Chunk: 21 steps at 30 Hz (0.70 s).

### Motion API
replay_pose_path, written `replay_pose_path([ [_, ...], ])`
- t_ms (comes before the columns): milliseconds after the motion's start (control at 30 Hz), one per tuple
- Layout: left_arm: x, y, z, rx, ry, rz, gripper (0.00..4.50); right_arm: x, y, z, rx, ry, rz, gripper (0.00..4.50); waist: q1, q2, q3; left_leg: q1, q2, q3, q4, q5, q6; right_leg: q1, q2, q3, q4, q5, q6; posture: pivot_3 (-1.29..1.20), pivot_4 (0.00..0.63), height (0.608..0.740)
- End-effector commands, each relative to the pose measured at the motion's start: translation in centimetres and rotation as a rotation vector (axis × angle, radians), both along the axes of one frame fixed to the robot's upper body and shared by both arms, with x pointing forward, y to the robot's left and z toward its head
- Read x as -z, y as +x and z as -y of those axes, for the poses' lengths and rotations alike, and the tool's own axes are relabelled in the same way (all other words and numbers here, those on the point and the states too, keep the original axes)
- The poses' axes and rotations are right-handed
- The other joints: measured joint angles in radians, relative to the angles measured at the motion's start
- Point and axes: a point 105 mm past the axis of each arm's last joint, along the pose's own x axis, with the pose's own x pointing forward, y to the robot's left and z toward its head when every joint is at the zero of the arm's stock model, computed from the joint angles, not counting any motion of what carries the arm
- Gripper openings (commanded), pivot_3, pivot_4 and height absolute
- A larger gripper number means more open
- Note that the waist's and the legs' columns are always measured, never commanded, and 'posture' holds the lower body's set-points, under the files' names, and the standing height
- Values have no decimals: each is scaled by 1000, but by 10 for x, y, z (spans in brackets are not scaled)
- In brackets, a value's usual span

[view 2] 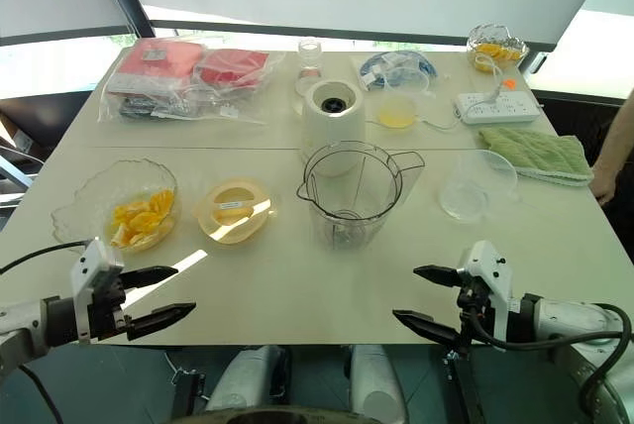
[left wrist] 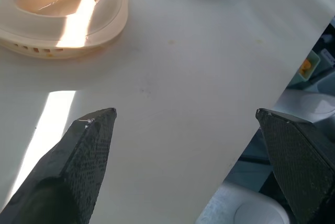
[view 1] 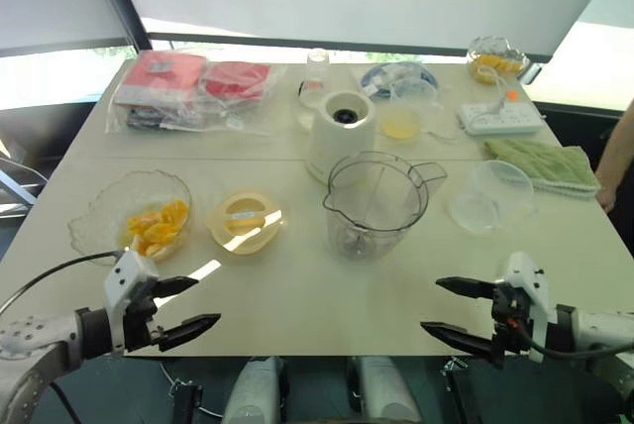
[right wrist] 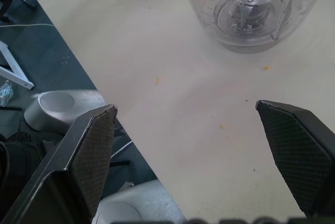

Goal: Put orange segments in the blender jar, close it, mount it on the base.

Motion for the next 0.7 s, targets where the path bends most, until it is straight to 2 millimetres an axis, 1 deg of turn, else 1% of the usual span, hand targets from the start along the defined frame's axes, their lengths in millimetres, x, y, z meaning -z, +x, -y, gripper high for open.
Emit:
replay_pose_path([
  [33,-6,-5,2,25,15,32,4451,-5,0,-2,-24,1,22,4500,0,0,0,0,0,0,0,0,0,0,0,0,0,0,0,0,150,740],
  [100,-6,-8,3,31,10,21,4451,-6,0,-2,-23,2,22,4500,-1,0,0,0,0,0,0,0,0,0,0,0,0,0,0,0,150,740],
  [267,-8,-4,0,16,24,43,4451,-8,5,-5,-28,9,34,4500,0,0,0,1,0,0,1,0,0,1,0,0,1,0,0,0,150,740],
  [333,-10,-1,1,13,24,55,4451,-8,7,-5,-29,12,34,4500,0,0,0,1,0,0,2,0,0,1,0,0,1,0,0,0,150,740],
  [467,-21,4,4,7,-7,74,4451,-11,12,-4,-24,9,46,4500,0,-1,0,2,0,0,2,0,0,2,1,0,1,0,0,0,150,740],
  [700,-23,10,11,35,18,95,4451,-11,16,-6,-31,-8,46,4500,-2,-1,-1,2,0,0,2,0,0,2,1,0,2,0,0,0,150,740],
])
